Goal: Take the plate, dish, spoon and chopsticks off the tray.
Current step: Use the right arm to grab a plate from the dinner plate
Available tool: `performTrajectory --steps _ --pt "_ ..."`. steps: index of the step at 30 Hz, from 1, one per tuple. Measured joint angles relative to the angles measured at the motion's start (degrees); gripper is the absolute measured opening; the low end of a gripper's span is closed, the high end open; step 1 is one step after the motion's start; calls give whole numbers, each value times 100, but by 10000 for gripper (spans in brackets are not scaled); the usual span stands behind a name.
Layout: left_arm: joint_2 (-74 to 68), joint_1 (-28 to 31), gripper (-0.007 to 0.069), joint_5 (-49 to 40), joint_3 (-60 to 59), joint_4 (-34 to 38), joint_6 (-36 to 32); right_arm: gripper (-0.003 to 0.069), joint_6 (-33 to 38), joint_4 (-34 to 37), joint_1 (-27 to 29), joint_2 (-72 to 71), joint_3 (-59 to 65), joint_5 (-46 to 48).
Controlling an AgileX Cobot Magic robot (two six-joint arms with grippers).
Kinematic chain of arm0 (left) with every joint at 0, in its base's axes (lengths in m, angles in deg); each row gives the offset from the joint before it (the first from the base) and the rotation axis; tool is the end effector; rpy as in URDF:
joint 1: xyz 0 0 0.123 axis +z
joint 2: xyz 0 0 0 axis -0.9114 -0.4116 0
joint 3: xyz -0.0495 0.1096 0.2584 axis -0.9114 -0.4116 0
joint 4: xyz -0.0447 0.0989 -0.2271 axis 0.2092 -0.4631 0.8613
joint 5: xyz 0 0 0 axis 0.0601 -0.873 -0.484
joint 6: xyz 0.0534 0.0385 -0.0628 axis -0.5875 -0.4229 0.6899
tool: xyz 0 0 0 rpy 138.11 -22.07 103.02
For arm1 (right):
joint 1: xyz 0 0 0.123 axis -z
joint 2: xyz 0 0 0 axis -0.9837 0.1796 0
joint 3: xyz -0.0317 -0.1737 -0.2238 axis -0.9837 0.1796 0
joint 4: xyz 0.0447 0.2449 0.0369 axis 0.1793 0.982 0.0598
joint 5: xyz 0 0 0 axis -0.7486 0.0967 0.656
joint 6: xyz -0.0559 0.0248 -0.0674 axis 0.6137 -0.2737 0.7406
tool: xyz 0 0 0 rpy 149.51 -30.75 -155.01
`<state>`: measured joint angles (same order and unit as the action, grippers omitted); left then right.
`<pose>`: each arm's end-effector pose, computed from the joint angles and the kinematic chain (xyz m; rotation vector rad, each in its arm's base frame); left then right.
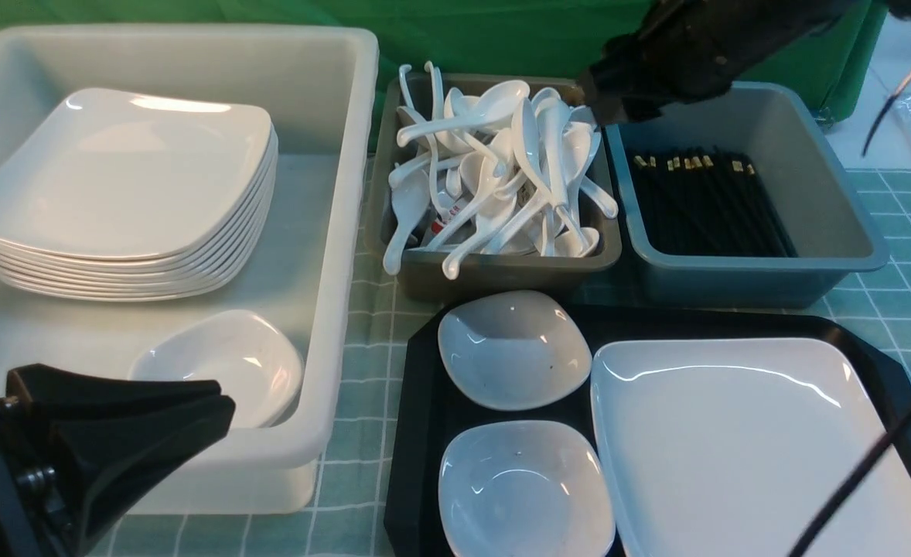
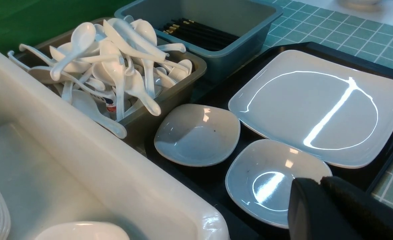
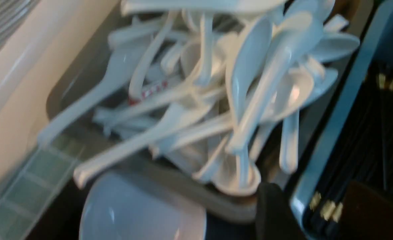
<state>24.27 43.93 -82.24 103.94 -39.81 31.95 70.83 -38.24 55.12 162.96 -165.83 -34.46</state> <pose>0.0921 -0.0663 0.3317 0.8734 1.7444 -0.3236 0.3778 0.1762 0.3764 -0.6478 2.2305 0.1991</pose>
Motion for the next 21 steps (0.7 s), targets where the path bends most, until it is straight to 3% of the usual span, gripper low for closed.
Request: performTrajectory --steps 1,2,4,7,13,21 --pt "-33 0 17 -43 0 -13 0 230 117 0 -12 -137 -6 368" --pt "-41 0 17 -58 0 -13 0 221 131 0 -12 -187 -6 502" --pt "-195 0 17 -141 -2 -1 155 104 331 0 -12 -487 -6 1347" --pt "-387 0 17 -198 -2 33 379 56 406 -15 -12 -804 140 1582" --pt "-867 -151 17 -607 -2 426 19 42 106 -48 -165 -2567 1921 1582" --pt "-1751 -1066 17 -669 154 374 -380 44 -425 -48 -437 -4620 4237 1306"
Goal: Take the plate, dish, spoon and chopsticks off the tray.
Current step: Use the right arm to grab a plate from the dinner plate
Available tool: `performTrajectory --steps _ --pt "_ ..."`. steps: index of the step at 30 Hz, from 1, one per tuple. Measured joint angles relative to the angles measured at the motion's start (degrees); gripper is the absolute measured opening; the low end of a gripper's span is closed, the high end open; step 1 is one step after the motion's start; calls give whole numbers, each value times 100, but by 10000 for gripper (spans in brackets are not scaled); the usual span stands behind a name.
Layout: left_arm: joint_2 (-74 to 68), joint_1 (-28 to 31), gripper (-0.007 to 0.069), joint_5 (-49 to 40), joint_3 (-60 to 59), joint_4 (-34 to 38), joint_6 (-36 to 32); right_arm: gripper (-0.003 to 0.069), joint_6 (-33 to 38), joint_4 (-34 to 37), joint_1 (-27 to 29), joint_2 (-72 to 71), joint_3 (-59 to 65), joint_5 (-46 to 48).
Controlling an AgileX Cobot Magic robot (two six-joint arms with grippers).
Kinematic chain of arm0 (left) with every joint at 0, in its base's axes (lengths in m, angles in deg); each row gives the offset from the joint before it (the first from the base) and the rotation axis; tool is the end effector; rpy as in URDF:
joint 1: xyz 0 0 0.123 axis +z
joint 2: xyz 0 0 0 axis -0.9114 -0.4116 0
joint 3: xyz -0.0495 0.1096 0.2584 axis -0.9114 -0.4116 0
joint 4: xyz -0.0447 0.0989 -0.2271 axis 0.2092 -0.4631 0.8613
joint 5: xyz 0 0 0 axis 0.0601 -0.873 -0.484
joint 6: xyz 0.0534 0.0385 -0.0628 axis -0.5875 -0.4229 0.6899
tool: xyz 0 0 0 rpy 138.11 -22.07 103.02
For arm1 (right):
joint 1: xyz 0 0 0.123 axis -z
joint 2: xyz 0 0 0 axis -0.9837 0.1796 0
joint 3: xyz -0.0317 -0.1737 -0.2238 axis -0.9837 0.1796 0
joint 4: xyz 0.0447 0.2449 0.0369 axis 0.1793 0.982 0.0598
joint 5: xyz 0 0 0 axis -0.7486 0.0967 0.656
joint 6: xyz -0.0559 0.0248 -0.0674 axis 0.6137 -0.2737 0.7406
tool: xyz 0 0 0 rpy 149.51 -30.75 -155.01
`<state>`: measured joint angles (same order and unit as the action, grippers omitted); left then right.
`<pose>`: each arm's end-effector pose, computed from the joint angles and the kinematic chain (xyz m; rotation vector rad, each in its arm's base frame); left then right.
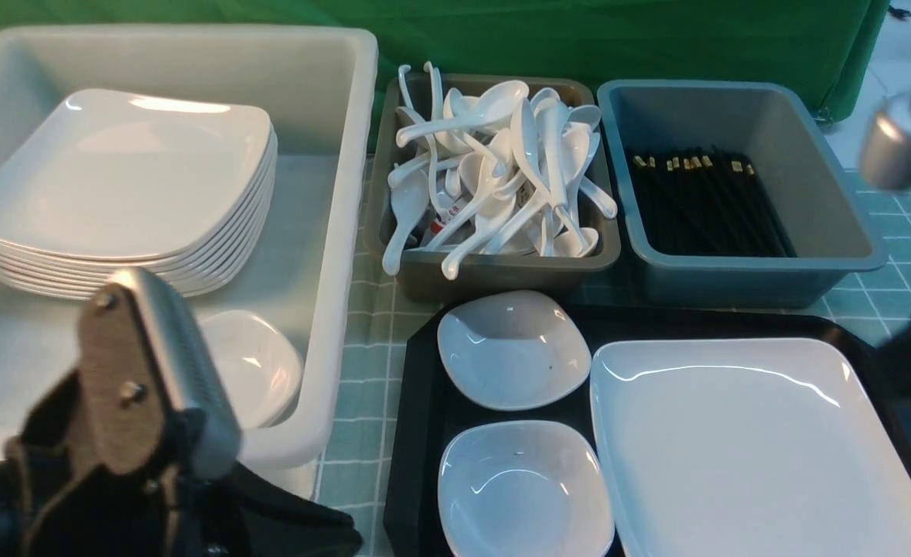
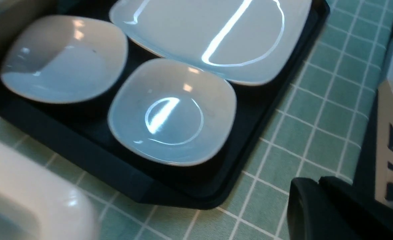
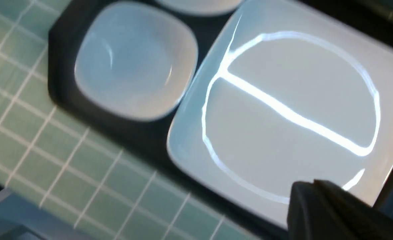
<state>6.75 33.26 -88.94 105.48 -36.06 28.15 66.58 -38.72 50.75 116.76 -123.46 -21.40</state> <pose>0.1184 -0.1169 0.2935 1.2358 1.9573 -0.5505 0.1548 0.0893 0.3755 -0.7083 2.3876 0.2342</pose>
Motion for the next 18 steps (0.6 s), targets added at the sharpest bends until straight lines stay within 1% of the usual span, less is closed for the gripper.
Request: performTrajectory --steps 2,5,6,9,10,11,14,15,18 --pt "-351 -261 17 -5 135 -152 27 45 -98 0 -6 -435 350 -32" --pt "-883 -668 17 2 483 -600 173 46 -179 0 -18 -942 792 -76" --pt "-1285 -982 17 37 777 -949 358 48 -216 0 -21 -1293 1006 -86" --pt "-1853 -1419 17 88 1243 -1572 777 48 -227 0 -31 -1699 1198 -130" --pt "-1893 -1419 17 92 1279 -1613 810 49 -227 -6 -31 -1727 1210 -138" --pt "-2168 -1600 17 102 1521 -1854 981 50 -227 -9 -36 -1893 1317 -197" --pt "-2530 -1839 17 118 1873 -2037 1098 57 -233 -9 -36 -1922 1448 -217" --pt "-2668 -1943 17 193 2037 -2090 1116 70 -233 -9 -36 -1784 1521 -209" --pt "-2729 -2012 17 492 2166 -2126 1132 92 -199 -63 -36 -1323 1641 -236"
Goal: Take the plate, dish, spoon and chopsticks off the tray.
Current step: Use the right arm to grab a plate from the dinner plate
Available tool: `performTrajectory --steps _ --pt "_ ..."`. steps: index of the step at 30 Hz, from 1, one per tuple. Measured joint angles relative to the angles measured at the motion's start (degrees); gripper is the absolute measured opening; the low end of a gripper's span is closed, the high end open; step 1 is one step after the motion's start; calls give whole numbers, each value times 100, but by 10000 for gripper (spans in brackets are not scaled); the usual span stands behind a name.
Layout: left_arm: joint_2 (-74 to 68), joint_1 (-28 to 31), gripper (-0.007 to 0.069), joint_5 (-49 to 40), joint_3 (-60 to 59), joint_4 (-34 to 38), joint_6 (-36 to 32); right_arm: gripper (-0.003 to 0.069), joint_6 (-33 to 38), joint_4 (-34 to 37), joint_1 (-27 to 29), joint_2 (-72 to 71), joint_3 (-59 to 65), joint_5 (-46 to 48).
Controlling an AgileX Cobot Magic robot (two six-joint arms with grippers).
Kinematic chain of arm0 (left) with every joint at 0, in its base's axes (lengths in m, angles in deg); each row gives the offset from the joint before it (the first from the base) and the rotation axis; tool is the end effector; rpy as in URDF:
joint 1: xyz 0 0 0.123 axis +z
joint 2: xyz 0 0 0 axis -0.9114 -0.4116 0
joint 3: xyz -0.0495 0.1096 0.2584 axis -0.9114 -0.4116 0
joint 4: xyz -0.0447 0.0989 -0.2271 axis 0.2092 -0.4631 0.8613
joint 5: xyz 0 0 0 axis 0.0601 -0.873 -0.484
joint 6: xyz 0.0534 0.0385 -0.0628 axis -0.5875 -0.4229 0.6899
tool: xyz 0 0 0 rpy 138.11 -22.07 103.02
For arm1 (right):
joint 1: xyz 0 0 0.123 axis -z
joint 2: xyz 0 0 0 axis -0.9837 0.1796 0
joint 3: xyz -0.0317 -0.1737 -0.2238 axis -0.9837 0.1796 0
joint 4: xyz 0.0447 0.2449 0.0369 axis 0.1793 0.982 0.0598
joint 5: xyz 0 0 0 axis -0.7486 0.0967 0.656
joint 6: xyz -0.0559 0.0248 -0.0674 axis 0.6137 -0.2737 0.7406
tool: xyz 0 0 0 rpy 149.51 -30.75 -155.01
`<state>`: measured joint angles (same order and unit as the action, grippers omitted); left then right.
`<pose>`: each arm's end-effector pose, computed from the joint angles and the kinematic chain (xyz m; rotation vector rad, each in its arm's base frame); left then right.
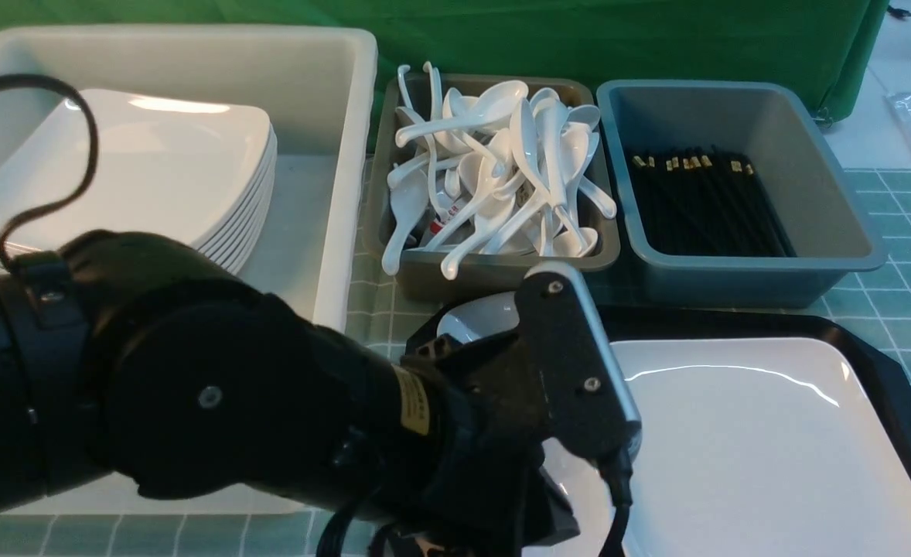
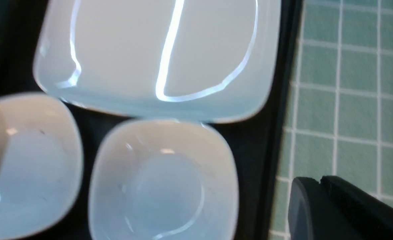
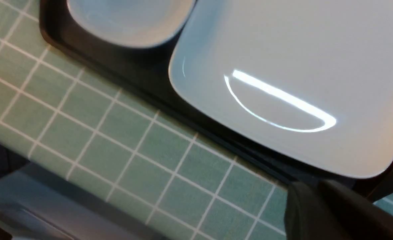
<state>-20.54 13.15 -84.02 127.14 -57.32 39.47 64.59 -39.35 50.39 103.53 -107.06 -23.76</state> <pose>0.1628 -0.2353 0.3002 1.6284 1.8263 -0.3795 0.1078 0.0632 0.3267 -0.6787 2.4118 0.2336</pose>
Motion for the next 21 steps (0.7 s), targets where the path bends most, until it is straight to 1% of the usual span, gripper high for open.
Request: performTrajectory --steps 5,8,9,10,12,13,15,17,18,19,20,21 --pt "0 0 17 -123 27 -105 30 99 120 -28 -22 675 34 -251" --pt "5 0 17 -328 27 -326 208 105 123 -29 -179 1001 36 -301" --pt "5 0 17 -403 27 -445 355 106 97 -35 -275 1179 36 -336" --pt "66 0 17 -544 27 -722 626 111 -28 -35 -589 1480 41 -457" --pt "246 0 17 -661 27 -1031 968 134 -254 -70 -997 1857 52 -715" --pt "247 0 17 -670 27 -1064 1007 142 -301 -83 -1048 1945 52 -744" --pt "659 0 17 -709 27 -1406 1424 230 -690 -313 -1675 2541 58 -1205" --pt "978 0 17 -709 27 -1495 1586 345 -1172 -721 -2059 2996 58 -1645" --pt "1100 0 17 -712 27 -1526 1645 387 -1350 -894 -2147 3217 58 -1778" --pt "1157 0 17 -717 27 -1526 1645 408 -1432 -975 -2181 3262 58 -1812" --pt "1341 0 17 -736 27 -1495 1736 479 -1694 -1242 -2242 3592 58 -2049" --pt "1462 0 17 -768 27 -1495 1748 501 -1796 -1308 -2251 3745 58 -2164"
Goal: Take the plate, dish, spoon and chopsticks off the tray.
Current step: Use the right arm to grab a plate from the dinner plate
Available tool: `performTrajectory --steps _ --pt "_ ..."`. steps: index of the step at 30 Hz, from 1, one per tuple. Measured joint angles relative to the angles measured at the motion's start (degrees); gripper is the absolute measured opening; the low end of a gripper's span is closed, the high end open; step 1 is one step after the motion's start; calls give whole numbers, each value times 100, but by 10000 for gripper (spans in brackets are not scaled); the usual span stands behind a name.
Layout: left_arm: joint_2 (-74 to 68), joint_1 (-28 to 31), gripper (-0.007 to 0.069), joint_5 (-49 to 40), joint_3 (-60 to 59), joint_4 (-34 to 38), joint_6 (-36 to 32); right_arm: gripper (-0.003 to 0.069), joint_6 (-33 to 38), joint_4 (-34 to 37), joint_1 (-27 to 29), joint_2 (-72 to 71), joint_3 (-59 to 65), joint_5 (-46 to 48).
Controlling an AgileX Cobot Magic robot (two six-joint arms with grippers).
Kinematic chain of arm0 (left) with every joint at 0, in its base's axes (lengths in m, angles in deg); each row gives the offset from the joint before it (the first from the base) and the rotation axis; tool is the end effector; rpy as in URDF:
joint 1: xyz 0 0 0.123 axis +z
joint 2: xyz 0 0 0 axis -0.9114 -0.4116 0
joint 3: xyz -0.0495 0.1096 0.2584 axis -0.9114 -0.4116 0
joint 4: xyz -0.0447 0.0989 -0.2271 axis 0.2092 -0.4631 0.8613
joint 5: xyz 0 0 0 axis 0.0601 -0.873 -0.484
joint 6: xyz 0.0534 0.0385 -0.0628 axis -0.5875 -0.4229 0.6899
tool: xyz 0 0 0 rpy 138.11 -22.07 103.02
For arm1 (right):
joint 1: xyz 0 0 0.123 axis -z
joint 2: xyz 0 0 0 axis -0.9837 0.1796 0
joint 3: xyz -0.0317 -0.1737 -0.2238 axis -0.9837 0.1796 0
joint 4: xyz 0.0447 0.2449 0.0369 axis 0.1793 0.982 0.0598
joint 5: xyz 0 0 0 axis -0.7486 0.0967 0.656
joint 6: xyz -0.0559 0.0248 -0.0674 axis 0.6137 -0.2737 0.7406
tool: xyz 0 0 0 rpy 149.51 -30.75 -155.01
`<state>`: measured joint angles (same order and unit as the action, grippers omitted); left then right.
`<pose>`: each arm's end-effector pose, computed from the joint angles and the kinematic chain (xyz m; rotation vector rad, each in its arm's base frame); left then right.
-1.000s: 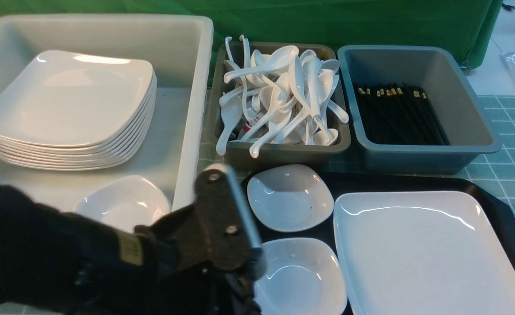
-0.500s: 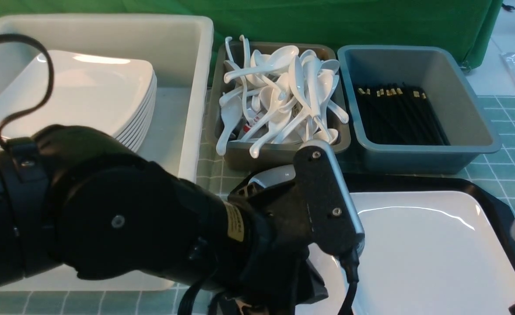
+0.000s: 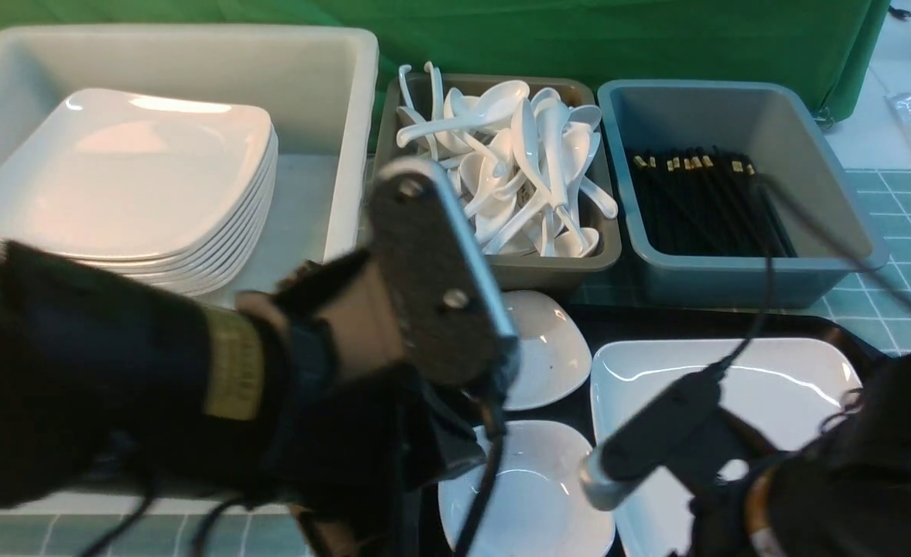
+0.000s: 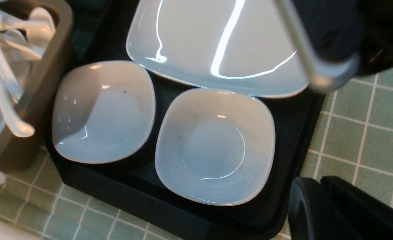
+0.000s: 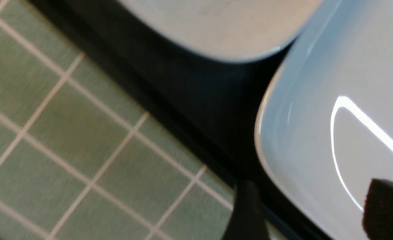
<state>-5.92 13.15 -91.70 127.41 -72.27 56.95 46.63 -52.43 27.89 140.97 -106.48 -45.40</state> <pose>0.1364 -0.1781 0.3569 1.4165 1.8491 -0.2663 0.1666 0.1937 0.2134 -1.0319 2.5538 0.1076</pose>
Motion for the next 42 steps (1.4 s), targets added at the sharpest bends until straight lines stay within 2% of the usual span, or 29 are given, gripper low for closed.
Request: performTrajectory --steps 1,2,5,8,13,18,21,22,23,24,26,35,38,42 --pt "23 0 17 -12 0 0 8 508 -23 -32 0 38 0 0" --pt "176 0 17 -60 0 0 22 548 -134 -134 0 315 6 -272" --pt "471 0 17 -167 0 0 27 566 -214 -199 0 766 6 -769" --pt "576 0 17 -200 0 0 27 566 -285 -268 0 1001 6 -935" --pt "676 0 17 -278 0 0 27 566 -775 -855 -19 1401 -55 -1095" --pt "676 0 17 -302 0 0 27 566 -821 -1017 -38 1510 -116 -1093" --pt "676 0 17 -302 0 0 27 539 -821 -1022 -43 1522 -122 -1076" --pt "676 0 17 -302 0 0 27 483 -826 -1018 -43 1528 -124 -1103" --pt "676 0 17 -302 0 0 27 465 -832 -1008 -48 1528 -124 -1102" --pt "676 0 17 -307 0 0 27 372 -827 -1078 -51 1559 -124 -1074" --pt "676 0 17 -365 0 0 27 290 -848 -1196 -68 1562 -129 -973" --pt "676 0 17 -477 0 0 27 261 -783 -1313 -125 1448 -123 -679" --pt "676 0 17 -487 0 0 27 129 -756 -1216 -363 1010 -139 106" --pt "676 0 17 -487 0 0 -22 92 -746 -1158 -623 329 -456 923"
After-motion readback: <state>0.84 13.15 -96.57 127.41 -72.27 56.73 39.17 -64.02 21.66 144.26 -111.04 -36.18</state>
